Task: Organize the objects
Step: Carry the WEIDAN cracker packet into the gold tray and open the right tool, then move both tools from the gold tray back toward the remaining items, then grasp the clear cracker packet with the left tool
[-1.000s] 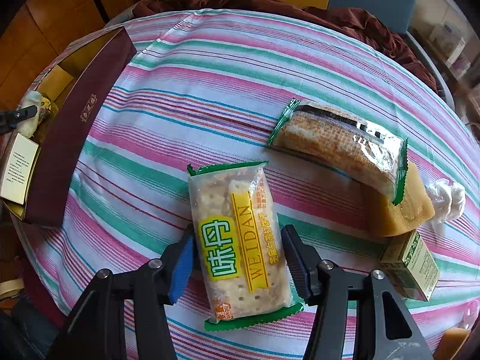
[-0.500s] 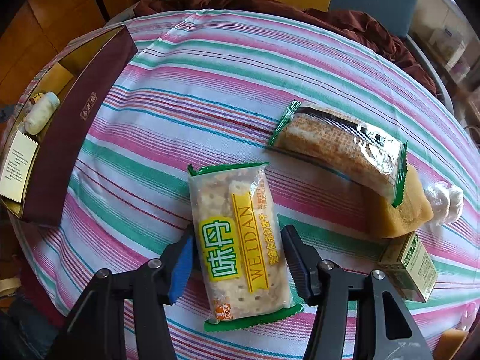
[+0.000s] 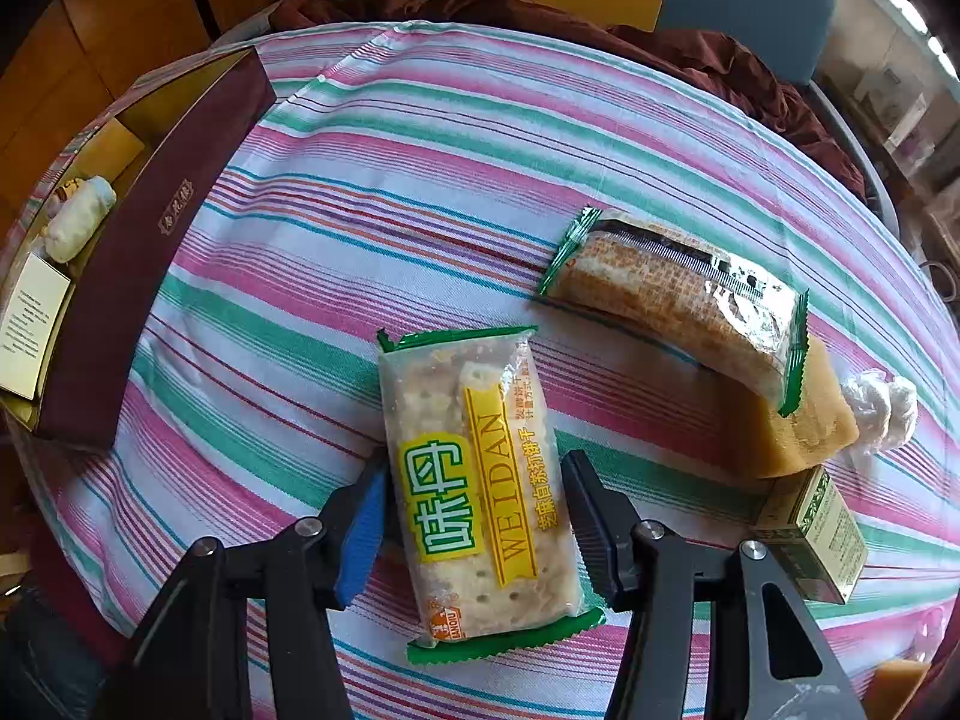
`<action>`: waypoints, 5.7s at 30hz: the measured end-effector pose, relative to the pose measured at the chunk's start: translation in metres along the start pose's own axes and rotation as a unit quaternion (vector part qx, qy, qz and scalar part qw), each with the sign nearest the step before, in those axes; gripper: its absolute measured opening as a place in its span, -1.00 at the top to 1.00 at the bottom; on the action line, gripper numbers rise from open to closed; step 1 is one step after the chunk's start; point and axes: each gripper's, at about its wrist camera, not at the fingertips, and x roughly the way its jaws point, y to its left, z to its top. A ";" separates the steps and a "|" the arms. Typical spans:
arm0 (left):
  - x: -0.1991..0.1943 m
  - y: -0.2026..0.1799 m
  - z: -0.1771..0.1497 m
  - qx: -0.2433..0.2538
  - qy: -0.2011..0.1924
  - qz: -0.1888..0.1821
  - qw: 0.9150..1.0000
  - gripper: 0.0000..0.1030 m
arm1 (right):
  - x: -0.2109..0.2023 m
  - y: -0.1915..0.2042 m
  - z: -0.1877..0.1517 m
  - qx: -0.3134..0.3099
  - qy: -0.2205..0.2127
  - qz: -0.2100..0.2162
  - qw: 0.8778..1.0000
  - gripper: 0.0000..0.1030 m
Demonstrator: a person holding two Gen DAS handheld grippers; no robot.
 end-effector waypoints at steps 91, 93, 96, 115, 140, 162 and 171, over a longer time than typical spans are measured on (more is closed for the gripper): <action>-0.019 0.021 -0.028 -0.040 0.008 -0.048 0.998 -0.24 | -0.030 0.087 0.045 0.019 -0.144 0.098 0.985 -0.72; -0.018 0.014 -0.027 -0.031 0.012 -0.053 0.998 -0.24 | -0.032 0.059 0.041 0.039 -0.144 0.080 0.986 -0.73; -0.016 0.001 -0.023 -0.014 0.014 -0.063 0.998 -0.24 | -0.036 0.017 0.037 0.070 -0.146 0.051 0.986 -0.79; 0.033 -0.173 0.003 0.170 0.067 -0.163 0.970 -0.24 | -0.045 -0.246 -0.061 0.504 -0.220 0.038 0.835 -0.95; 0.142 -0.332 0.042 0.421 0.094 -0.254 0.866 -0.64 | -0.020 -0.235 -0.053 0.494 -0.186 0.148 0.836 -0.99; 0.175 -0.318 0.020 0.319 0.188 -0.266 0.890 -0.04 | -0.011 -0.237 -0.047 0.482 -0.170 0.157 0.845 -0.99; 0.118 -0.255 -0.022 0.263 0.197 -0.199 0.923 -0.03 | -0.005 -0.224 -0.035 0.444 -0.144 0.153 0.871 -0.99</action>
